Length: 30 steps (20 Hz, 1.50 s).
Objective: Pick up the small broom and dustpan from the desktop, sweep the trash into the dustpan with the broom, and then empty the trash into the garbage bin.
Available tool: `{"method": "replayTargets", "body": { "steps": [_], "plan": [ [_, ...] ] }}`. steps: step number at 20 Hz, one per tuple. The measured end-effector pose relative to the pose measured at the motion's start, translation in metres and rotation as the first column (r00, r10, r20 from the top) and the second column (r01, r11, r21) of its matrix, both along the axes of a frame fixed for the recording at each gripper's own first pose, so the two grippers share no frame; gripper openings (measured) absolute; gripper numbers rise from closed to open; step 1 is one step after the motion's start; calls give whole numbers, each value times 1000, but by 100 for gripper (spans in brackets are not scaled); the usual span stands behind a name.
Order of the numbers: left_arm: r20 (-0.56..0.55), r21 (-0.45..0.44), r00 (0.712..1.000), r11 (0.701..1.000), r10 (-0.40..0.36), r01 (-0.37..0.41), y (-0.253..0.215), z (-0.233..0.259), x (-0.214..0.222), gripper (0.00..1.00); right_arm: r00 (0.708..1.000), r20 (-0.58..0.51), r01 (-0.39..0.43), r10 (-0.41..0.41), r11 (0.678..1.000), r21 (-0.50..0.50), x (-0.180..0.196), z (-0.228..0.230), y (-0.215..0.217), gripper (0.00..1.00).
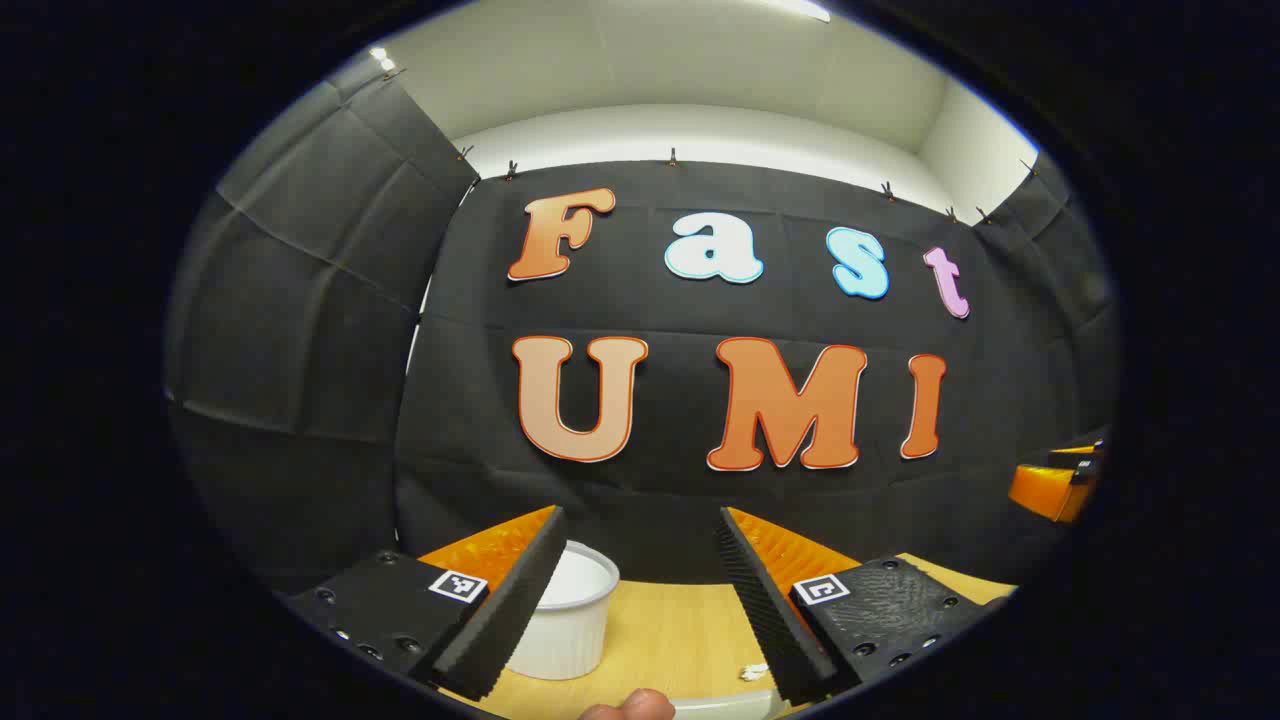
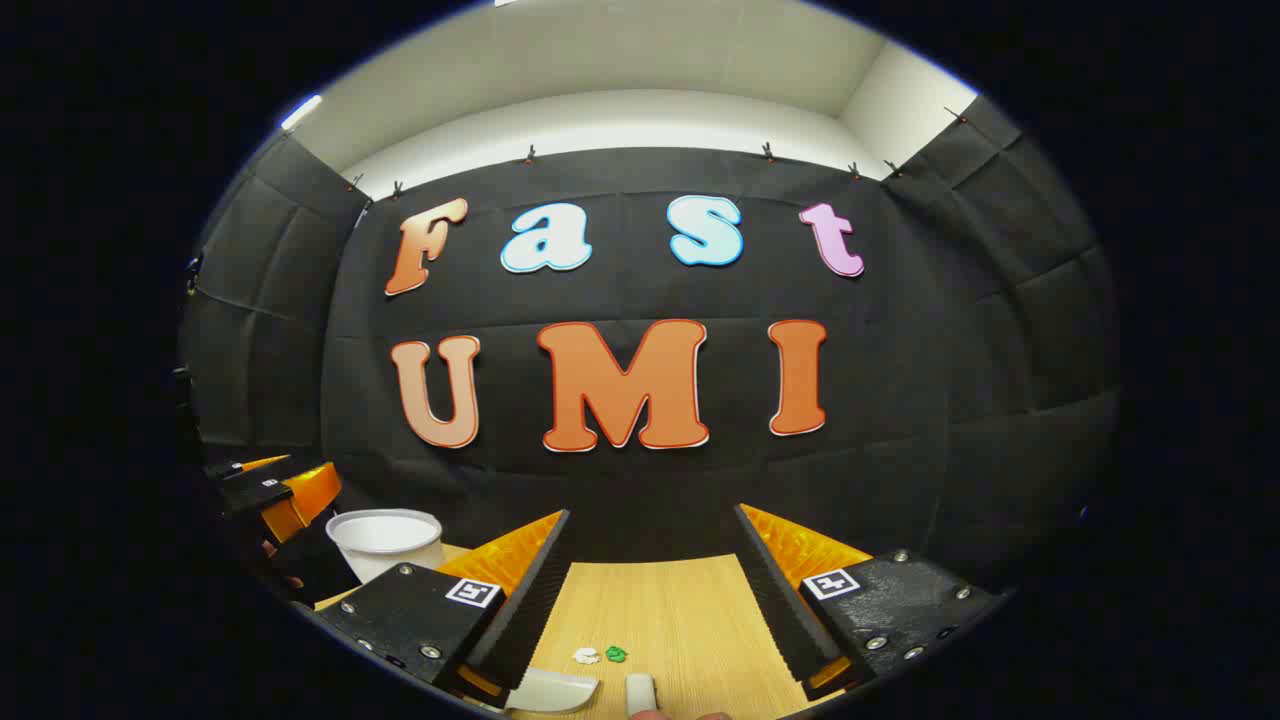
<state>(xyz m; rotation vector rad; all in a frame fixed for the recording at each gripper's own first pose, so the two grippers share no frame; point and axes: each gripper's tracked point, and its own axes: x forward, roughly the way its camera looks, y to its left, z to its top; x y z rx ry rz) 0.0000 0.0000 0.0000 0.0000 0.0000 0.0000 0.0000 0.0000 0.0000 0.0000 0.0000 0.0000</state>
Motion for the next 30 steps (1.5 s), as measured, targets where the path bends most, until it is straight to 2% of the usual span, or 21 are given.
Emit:
{"method": "replayTargets", "body": {
  "steps": [2,4,7,9,11,15,17,23,30],
  "plan": [
    [24,58,1000,998,14,-15,-1,11,-13,95,999,-7,-43,43,999,1,0,-5,1,94],
    [34,76,999,997,23,-25,-13,18,-34,95,996,-17,-90,90,996,17,-1,-8,2,94],
    [9,114,995,988,99,-100,-21,6,-51,94,991,-21,-130,131,991,36,1,-13,-8,94],
    [-13,104,990,985,138,-136,-28,-3,-50,94,985,-57,-158,161,986,50,2,-27,-10,94],
    [-26,100,990,986,136,-133,-38,-5,-38,95,988,-76,-133,136,990,43,4,-34,-22,94],
    [-60,102,998,994,35,-29,-56,-22,-16,94,996,-55,-61,65,996,66,10,-34,-27,94],
    [-80,89,997,996,10,-3,-56,-33,-16,93,997,-56,-53,56,997,53,11,-37,-20,94],
    [-70,52,998,999,6,-2,-46,-36,-12,93,1000,-24,-13,13,1000,-6,6,-29,-13,94],
    [-31,44,999,999,15,-13,-48,-27,-5,94,1000,-15,-22,21,999,-49,1,-30,-5,94]
  ]
}}
